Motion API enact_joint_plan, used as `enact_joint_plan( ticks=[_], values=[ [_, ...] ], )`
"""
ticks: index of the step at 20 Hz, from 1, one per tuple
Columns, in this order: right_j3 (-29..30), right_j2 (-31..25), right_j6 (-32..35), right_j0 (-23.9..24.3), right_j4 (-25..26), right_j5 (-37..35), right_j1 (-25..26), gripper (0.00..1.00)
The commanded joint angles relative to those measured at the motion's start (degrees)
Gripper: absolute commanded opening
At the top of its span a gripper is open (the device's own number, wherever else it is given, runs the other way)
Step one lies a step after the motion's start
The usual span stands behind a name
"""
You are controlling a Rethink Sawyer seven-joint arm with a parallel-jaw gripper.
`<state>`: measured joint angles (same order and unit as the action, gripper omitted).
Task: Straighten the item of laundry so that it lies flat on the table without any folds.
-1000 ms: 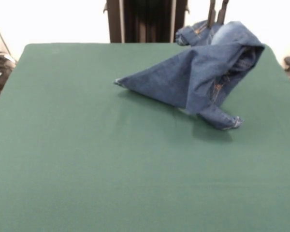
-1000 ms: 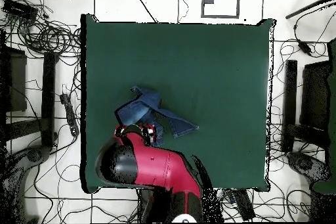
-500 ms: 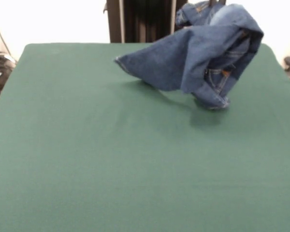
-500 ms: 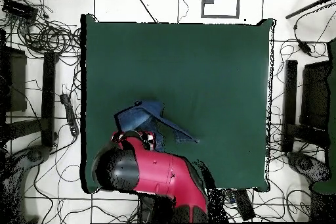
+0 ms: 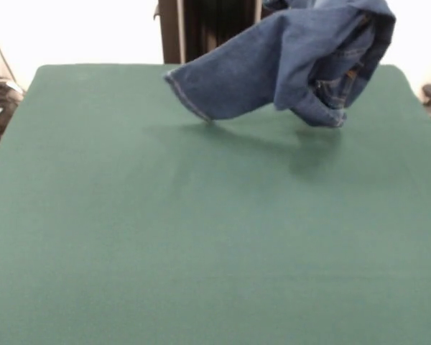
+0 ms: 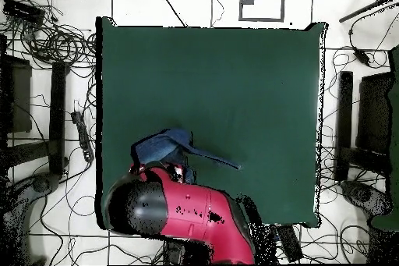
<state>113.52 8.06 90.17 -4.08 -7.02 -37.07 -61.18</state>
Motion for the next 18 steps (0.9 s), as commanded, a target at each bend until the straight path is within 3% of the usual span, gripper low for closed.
enact_joint_plan(
  ticks=[1, 12, 18],
  values=[
    [-5.15, -2.46, 7.54, 1.47, -0.34, -10.34, -1.63, 0.00],
    [-12.93, -5.48, 1.73, 4.33, 3.12, -19.69, -0.41, 0.00],
    [-9.66, -4.42, 4.36, 4.09, 3.82, -14.62, -1.21, 0.00]
  ],
)
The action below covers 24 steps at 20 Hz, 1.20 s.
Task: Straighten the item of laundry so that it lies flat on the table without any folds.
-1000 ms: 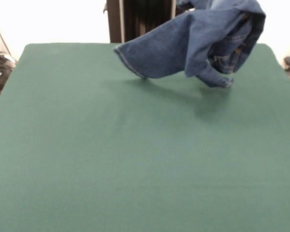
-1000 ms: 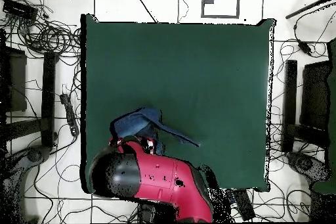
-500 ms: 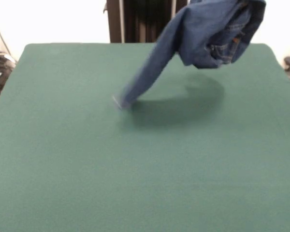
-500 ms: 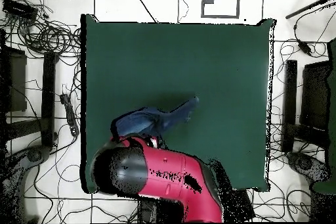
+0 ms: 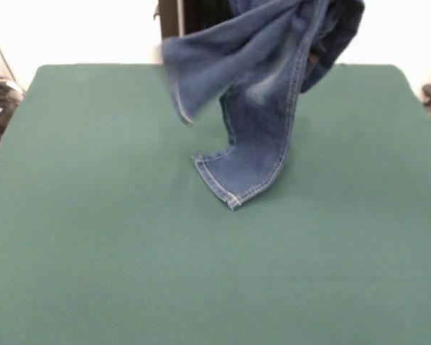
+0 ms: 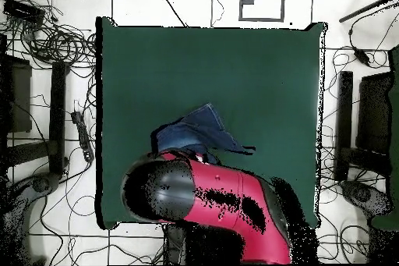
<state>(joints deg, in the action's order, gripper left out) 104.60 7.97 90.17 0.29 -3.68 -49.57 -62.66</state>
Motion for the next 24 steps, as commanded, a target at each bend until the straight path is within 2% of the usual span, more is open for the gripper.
enact_joint_plan(
  ticks=[1, 6, 12, 20, 24],
  values=[
    [-0.22, -4.17, 4.30, -0.36, 1.01, -1.23, 0.17, 0.00],
    [-0.60, -3.86, 6.13, -1.07, 2.48, 0.16, 1.12, 0.00],
    [-2.26, -4.48, 4.93, -1.12, 5.52, 0.78, 2.39, 0.00],
    [0.74, -4.21, 8.01, -1.25, 5.02, 4.67, 2.05, 0.00],
    [0.06, -4.38, 8.35, -1.21, 4.26, 3.12, 2.15, 0.00]
  ],
)
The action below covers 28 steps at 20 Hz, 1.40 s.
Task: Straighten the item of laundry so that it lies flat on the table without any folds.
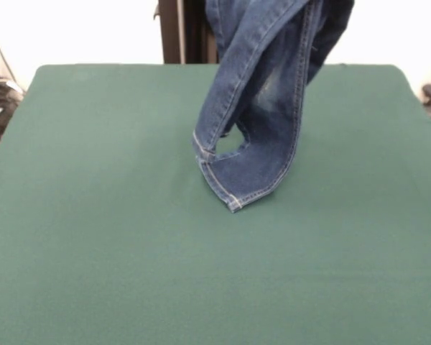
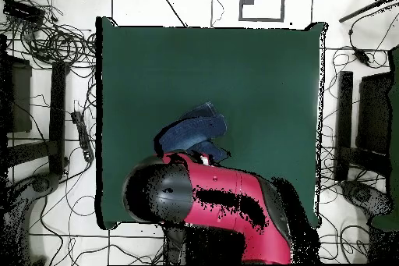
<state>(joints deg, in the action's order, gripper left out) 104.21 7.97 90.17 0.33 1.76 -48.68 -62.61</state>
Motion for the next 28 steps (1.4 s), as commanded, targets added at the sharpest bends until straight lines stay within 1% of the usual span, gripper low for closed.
enact_joint_plan(
  ticks=[1, 4, 6, 9, 12, 14, 17, 20, 23, 28],
  values=[
    [0.45, -4.46, 8.25, -1.13, -1.46, 1.85, 2.03, 0.00],
    [1.17, -4.32, 9.57, -0.78, -2.99, 2.46, 1.97, 0.00],
    [2.86, -3.80, 10.58, -0.59, -3.67, 4.43, 1.72, 0.00],
    [5.76, -3.42, 10.89, -0.93, -3.01, 9.28, 1.70, 0.00],
    [9.12, -1.62, 16.03, -2.81, -2.52, 15.60, 2.80, 0.00],
    [10.33, -0.41, 19.45, -4.09, -2.96, 18.08, 3.92, 0.00],
    [10.92, 0.05, 19.40, -5.42, -2.38, 21.53, 5.41, 0.00],
    [12.43, 1.60, 21.61, -7.40, -3.22, 25.69, 6.52, 0.00],
    [13.07, 2.39, 21.86, -8.25, -4.45, 27.19, 7.16, 0.00],
    [14.69, 2.75, 22.40, -9.26, -4.65, 31.28, 9.16, 0.00]
  ],
)
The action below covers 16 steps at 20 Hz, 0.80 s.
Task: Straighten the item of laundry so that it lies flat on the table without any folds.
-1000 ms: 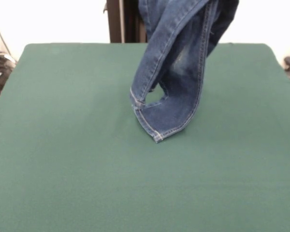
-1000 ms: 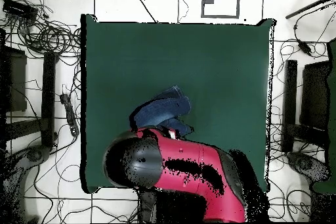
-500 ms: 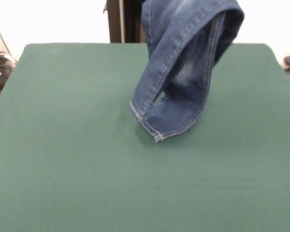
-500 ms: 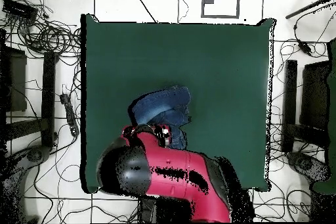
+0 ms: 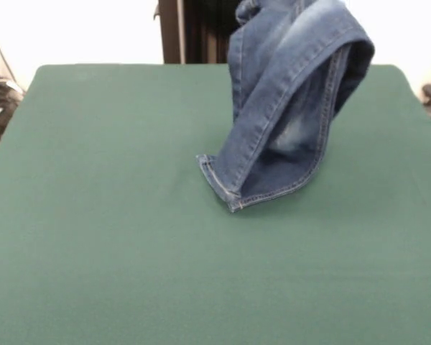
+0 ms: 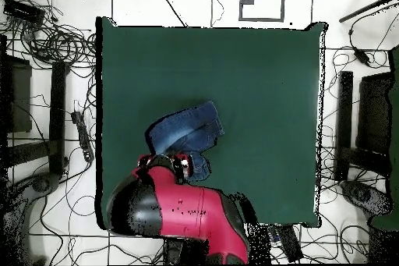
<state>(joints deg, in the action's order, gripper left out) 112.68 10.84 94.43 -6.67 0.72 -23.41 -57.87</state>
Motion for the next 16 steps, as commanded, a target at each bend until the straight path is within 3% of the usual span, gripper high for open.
enact_joint_plan(
  ticks=[1, 11, 16],
  values=[
    [6.42, -0.13, 18.41, -2.40, -3.53, 6.85, 4.91, 0.00],
    [6.06, 5.56, 18.60, -10.38, 1.06, 17.84, 12.51, 0.00],
    [9.34, 3.18, 20.54, -10.64, -3.44, 20.20, 13.91, 0.00]
  ],
)
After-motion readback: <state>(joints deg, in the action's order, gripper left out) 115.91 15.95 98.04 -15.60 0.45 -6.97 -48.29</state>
